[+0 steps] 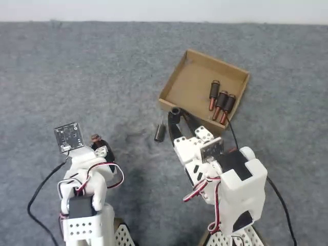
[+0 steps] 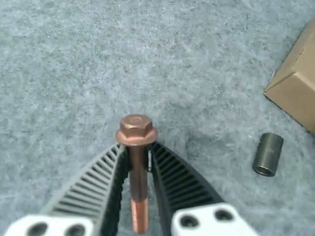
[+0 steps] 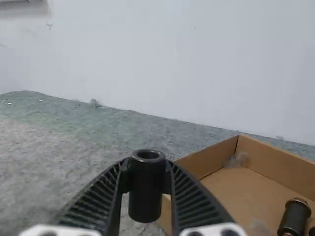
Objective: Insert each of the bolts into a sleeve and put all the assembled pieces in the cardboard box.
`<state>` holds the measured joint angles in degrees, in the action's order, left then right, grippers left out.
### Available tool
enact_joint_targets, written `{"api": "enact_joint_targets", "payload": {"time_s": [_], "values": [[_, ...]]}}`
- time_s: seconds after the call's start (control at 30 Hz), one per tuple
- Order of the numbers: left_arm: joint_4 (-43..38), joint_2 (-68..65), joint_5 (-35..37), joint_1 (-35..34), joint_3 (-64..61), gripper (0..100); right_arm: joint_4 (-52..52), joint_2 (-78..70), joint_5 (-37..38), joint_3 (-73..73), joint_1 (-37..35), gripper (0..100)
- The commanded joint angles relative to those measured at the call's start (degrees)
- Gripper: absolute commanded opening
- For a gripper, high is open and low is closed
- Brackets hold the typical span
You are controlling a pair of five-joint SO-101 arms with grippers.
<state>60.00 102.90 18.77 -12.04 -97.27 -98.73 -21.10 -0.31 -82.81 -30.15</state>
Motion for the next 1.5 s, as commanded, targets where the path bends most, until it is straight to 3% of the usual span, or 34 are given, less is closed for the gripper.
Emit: {"api": "enact_joint_targets", "payload": {"time_s": [0.0,0.47,0.83,1.13,1.27,1.47], "values": [[-0.3,1.4,-1.0,-0.2,0.7,1,-2.2,1.4,-0.2,-2.8,-0.4,0.6],[-1.0,1.4,-1.0,0.2,0.7,1,-2.0,8.4,-0.5,-11.3,-1.1,0.6],[-11.2,1.4,-0.7,1.8,0.7,1,-2.0,6.8,-0.4,-10.9,-1.2,0.6],[-28.0,1.5,-0.9,1.8,1.0,1,-1.9,6.8,-0.3,-10.9,-1.2,0.6],[-32.8,1.5,-0.9,5.9,6.1,1,-1.9,6.7,-0.5,-10.9,-1.2,0.6],[-33.1,1.1,-0.9,18.2,16.0,1,-1.9,6.7,-0.5,-10.9,-1.2,0.6]]}}
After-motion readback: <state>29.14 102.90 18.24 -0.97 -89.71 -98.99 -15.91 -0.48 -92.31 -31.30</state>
